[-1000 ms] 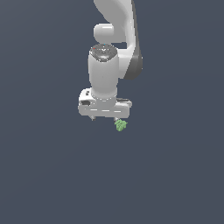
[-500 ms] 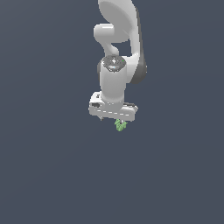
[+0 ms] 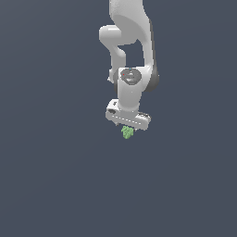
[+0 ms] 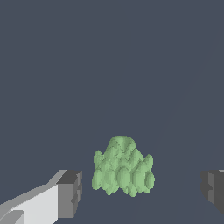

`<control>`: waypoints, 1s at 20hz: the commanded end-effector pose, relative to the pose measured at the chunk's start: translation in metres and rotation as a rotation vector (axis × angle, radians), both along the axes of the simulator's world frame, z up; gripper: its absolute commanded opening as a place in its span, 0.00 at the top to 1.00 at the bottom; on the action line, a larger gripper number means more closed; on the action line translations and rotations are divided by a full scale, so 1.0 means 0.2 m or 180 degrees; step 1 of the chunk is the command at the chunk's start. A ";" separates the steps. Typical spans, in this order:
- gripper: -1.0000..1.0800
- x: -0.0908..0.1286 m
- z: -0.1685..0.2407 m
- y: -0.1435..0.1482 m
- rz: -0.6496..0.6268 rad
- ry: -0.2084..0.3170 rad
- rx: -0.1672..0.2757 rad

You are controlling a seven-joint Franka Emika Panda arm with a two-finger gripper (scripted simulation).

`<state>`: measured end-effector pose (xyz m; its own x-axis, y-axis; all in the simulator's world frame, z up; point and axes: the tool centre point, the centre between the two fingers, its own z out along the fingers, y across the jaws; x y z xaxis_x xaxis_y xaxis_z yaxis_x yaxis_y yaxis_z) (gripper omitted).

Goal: Pick up the object and move it to a goal position.

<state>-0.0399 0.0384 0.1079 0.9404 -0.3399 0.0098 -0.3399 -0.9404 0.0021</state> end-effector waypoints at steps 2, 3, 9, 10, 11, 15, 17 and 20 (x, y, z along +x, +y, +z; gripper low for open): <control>0.04 -0.05 -0.05 0.04 -0.0131 0.0013 0.0011; 0.04 -0.05 -0.06 0.05 -0.0158 0.0016 0.0012; 0.04 -0.09 -0.09 0.07 -0.0242 0.0026 0.0018; 0.04 -0.09 -0.09 0.07 -0.0244 0.0026 0.0018; 0.04 -0.08 -0.09 0.07 -0.0231 0.0027 0.0017; 0.04 -0.09 -0.12 0.07 -0.0232 0.0027 0.0017; 0.04 -0.09 -0.15 0.07 -0.0234 0.0027 0.0017; 0.04 -0.09 -0.22 0.07 -0.0239 0.0027 0.0017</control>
